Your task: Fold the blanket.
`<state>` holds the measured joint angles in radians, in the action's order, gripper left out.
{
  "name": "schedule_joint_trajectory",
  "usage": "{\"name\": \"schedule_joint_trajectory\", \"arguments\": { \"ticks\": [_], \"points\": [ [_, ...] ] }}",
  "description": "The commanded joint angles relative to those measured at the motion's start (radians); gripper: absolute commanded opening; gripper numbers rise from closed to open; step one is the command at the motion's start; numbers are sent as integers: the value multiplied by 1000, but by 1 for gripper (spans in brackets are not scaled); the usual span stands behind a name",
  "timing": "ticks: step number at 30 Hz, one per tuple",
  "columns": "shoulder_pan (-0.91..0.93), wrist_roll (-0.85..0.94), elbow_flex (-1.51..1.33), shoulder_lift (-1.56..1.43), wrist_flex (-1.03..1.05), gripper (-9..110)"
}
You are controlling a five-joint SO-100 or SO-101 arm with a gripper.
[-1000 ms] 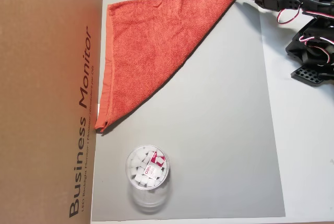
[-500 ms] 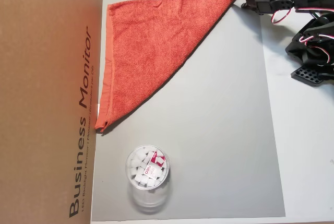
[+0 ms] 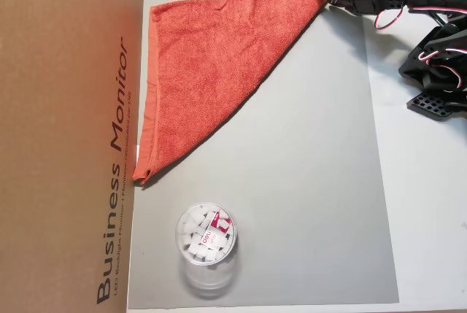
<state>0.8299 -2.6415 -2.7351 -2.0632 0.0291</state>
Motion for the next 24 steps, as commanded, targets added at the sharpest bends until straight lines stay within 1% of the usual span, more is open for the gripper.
{"name": "schedule_joint_trajectory", "arguments": {
  "ticks": [1,16,19,24],
  "points": [
    [-3,6,44,0,-12,20],
    [14,8,34,3,-12,20],
    [15,8,49,41,-14,20],
    [17,26,89,115,-74,20]
  ]
}}
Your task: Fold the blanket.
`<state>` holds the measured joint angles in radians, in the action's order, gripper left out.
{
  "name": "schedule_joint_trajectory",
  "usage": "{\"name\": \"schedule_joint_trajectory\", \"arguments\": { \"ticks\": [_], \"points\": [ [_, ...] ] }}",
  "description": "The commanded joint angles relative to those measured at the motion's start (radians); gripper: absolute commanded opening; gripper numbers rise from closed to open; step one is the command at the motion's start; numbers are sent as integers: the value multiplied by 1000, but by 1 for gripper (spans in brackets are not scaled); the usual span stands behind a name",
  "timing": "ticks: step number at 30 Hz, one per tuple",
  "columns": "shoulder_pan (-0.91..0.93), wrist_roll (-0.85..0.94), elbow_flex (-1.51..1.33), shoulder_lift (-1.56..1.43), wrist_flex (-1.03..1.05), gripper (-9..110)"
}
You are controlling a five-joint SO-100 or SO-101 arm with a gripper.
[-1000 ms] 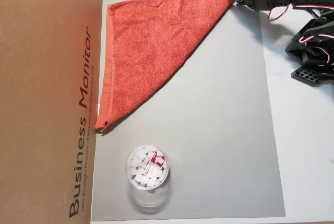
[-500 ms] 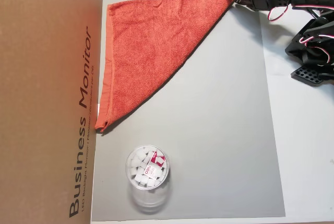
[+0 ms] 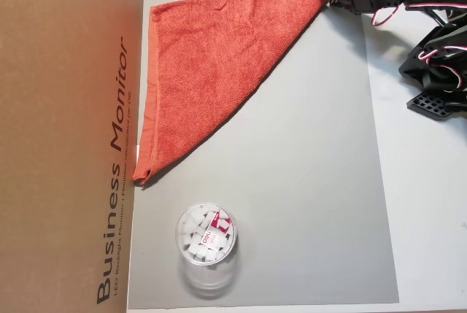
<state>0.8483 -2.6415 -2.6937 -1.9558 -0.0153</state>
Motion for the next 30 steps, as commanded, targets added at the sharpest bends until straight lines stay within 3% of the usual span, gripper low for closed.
{"name": "schedule_joint_trajectory", "arguments": {
  "ticks": [1,9,30],
  "points": [
    [-2,41,51,15,-40,20],
    [2,75,58,71,-112,20],
    [58,209,49,112,-109,1]
  ]
}}
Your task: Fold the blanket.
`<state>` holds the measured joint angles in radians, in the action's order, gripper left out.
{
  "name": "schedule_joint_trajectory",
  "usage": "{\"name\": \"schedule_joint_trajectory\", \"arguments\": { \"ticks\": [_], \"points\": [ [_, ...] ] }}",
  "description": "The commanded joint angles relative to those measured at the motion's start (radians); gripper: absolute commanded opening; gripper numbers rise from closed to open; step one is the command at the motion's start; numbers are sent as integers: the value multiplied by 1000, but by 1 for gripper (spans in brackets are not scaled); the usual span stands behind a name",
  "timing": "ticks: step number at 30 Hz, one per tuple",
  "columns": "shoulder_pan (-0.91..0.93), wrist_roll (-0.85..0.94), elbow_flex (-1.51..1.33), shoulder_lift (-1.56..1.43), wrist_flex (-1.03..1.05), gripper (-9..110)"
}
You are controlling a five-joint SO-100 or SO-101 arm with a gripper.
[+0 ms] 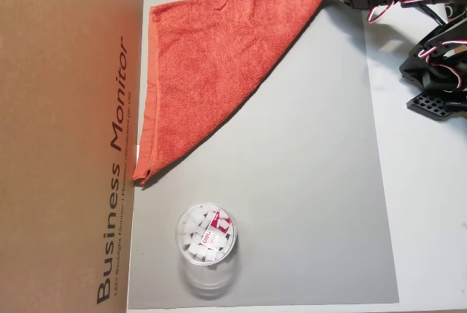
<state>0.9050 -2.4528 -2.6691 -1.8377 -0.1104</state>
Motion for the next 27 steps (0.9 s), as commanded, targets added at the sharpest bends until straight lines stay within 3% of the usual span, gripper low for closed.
{"name": "schedule_joint_trajectory", "arguments": {
  "ticks": [1,18,27],
  "points": [
    [2,20,21,-9,-12,1],
    [40,219,38,-20,-15,0],
    [38,348,-46,-178,-14,0]
  ]
}}
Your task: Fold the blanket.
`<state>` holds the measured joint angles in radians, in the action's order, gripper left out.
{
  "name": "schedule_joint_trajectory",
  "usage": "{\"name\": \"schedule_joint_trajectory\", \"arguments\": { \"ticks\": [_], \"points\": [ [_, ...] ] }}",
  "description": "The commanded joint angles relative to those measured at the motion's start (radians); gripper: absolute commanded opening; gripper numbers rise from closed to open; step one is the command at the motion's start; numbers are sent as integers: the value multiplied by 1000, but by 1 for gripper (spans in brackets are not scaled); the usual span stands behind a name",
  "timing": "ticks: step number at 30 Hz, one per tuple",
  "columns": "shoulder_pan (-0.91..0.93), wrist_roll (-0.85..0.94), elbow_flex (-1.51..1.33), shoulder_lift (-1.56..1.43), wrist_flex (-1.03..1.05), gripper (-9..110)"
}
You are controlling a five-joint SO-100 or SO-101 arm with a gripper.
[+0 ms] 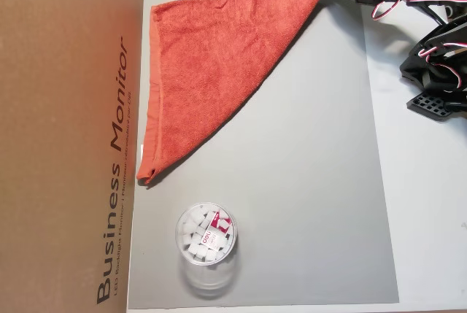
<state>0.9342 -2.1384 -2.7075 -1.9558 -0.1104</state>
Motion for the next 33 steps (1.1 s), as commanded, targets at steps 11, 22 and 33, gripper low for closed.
{"name": "schedule_joint_trajectory", "arguments": {
  "ticks": [11,22,33],
  "points": [
    [54,225,-184,-202,-12,0],
    [167,489,-201,-206,2,0],
    [170,574,-164,-219,-26,0]
  ]
}}
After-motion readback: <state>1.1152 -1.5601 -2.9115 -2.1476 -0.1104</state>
